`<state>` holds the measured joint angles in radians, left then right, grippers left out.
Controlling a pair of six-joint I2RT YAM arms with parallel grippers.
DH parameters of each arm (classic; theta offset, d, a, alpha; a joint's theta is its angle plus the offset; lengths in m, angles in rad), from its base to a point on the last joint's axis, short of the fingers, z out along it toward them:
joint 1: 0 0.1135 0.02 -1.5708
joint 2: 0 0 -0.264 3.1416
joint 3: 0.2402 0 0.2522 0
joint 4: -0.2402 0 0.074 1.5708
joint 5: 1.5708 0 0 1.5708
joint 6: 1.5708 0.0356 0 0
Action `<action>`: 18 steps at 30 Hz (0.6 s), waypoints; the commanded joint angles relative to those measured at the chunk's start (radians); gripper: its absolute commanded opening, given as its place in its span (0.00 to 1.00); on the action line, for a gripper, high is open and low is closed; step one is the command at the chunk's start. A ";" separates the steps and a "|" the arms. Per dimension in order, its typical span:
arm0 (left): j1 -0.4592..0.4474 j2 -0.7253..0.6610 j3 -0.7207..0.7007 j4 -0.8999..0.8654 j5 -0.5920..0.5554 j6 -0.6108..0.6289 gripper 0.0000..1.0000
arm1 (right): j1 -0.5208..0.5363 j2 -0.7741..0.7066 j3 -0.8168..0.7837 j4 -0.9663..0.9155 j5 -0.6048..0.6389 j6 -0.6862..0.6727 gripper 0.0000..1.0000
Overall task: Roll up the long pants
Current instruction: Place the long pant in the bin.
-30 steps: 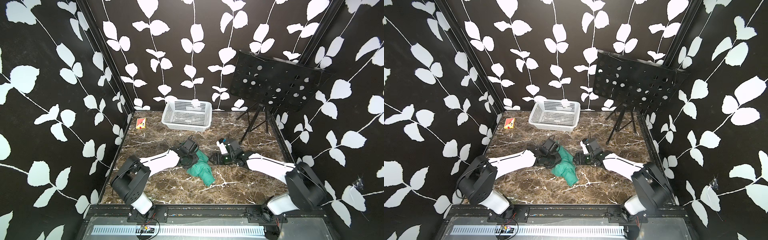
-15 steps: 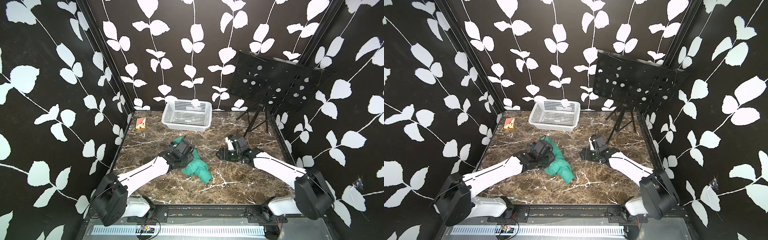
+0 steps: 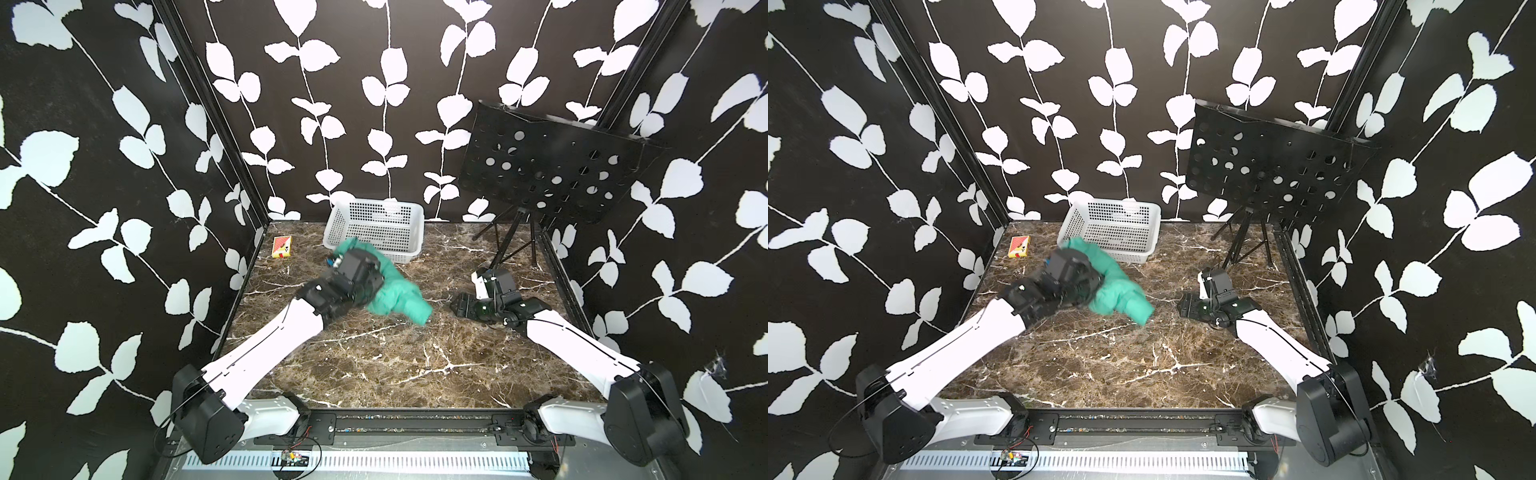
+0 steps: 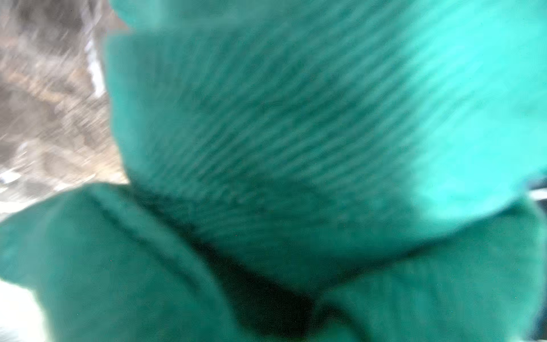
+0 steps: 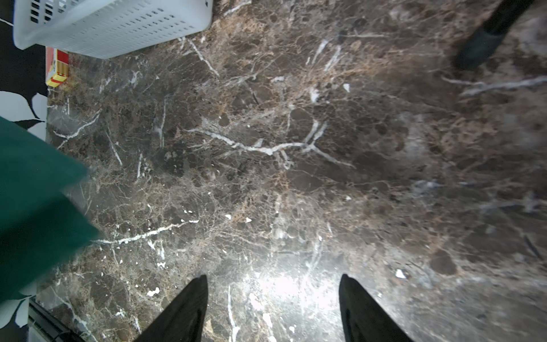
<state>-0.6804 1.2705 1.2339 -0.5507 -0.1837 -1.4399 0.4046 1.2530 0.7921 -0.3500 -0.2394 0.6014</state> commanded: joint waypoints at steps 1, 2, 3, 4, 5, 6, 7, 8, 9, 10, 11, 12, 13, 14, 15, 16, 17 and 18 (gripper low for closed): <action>0.036 0.042 0.182 0.019 -0.064 0.013 0.00 | -0.015 -0.031 -0.030 -0.024 0.002 -0.023 0.73; 0.047 0.074 0.236 0.024 -0.071 0.014 0.00 | -0.020 -0.037 -0.031 -0.024 0.002 -0.025 0.73; 0.059 0.103 0.280 0.035 -0.076 0.022 0.00 | -0.025 -0.040 -0.031 -0.025 -0.001 -0.027 0.73; 0.073 0.141 0.333 0.046 -0.079 0.023 0.00 | -0.029 -0.043 -0.031 -0.026 -0.002 -0.029 0.73; 0.088 0.186 0.382 0.064 -0.075 0.017 0.00 | -0.036 -0.045 -0.033 -0.027 -0.004 -0.031 0.73; 0.099 0.221 0.422 0.086 -0.075 0.012 0.00 | -0.040 -0.049 -0.035 -0.028 -0.005 -0.031 0.73; 0.108 0.267 0.474 0.093 -0.085 0.008 0.00 | -0.045 -0.054 -0.039 -0.027 -0.007 -0.029 0.73; 0.116 0.314 0.528 0.090 -0.099 -0.005 0.00 | -0.050 -0.061 -0.043 -0.027 -0.005 -0.028 0.73; 0.125 0.350 0.565 0.105 -0.105 -0.017 0.00 | -0.053 -0.066 -0.046 -0.027 -0.006 -0.025 0.73; 0.132 0.397 0.605 0.118 -0.110 -0.037 0.00 | -0.059 -0.074 -0.049 -0.030 -0.005 -0.023 0.73; 0.141 0.446 0.653 0.115 -0.115 -0.058 0.00 | -0.064 -0.083 -0.052 -0.033 -0.003 -0.019 0.73; 0.149 0.488 0.697 0.115 -0.115 -0.076 0.00 | -0.067 -0.092 -0.056 -0.035 -0.002 -0.019 0.74; 0.157 0.539 0.745 0.118 -0.116 -0.087 0.00 | -0.071 -0.101 -0.061 -0.037 -0.001 -0.017 0.74; 0.168 0.594 0.802 0.109 -0.124 -0.091 0.00 | -0.075 -0.112 -0.066 -0.040 0.001 -0.014 0.74; 0.180 0.641 0.854 0.085 -0.123 -0.109 0.00 | -0.079 -0.119 -0.070 -0.040 0.004 -0.012 0.74; 0.197 0.697 0.910 0.066 -0.107 -0.139 0.00 | -0.082 -0.128 -0.075 -0.040 0.006 -0.008 0.74; 0.210 0.743 0.944 0.065 -0.099 -0.162 0.00 | -0.085 -0.134 -0.079 -0.040 0.006 -0.006 0.74; 0.220 0.782 0.977 0.058 -0.097 -0.179 0.00 | -0.088 -0.137 -0.082 -0.040 0.007 -0.005 0.74</action>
<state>-0.4973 2.0186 2.1124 -0.5205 -0.2691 -1.5425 0.3264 1.1381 0.7391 -0.3847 -0.2428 0.5941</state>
